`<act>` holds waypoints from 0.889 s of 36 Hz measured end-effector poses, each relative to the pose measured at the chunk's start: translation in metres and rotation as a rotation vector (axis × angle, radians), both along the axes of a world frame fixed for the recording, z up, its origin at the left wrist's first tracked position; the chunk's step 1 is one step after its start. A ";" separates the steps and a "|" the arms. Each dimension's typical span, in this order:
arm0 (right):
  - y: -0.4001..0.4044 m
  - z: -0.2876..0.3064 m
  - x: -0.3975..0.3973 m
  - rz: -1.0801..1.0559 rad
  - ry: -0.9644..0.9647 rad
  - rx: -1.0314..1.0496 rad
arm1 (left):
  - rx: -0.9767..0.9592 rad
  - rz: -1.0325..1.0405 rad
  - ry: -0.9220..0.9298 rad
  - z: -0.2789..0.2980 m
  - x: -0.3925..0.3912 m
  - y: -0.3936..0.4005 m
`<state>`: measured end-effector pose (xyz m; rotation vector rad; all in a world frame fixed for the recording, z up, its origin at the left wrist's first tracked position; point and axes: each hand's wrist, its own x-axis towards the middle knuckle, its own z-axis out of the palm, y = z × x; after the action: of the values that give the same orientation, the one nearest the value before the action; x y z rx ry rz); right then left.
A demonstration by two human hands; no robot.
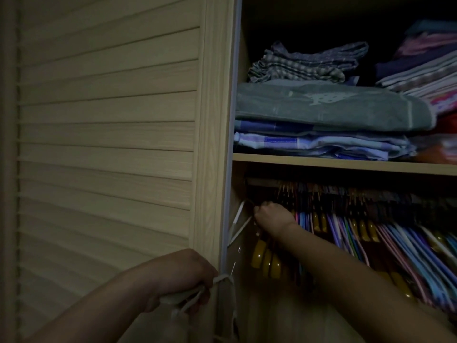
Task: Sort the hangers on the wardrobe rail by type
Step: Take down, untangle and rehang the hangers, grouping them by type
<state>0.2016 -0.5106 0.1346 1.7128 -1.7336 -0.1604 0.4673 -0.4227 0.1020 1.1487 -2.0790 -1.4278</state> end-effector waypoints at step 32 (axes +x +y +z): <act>0.054 -0.004 -0.046 -0.091 -0.146 -0.025 | -0.084 0.135 0.191 -0.013 -0.073 -0.002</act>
<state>0.1555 -0.4570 0.1305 1.6642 -1.9131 -0.0544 0.3941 -0.4248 0.0891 1.0542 -1.8754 -1.3200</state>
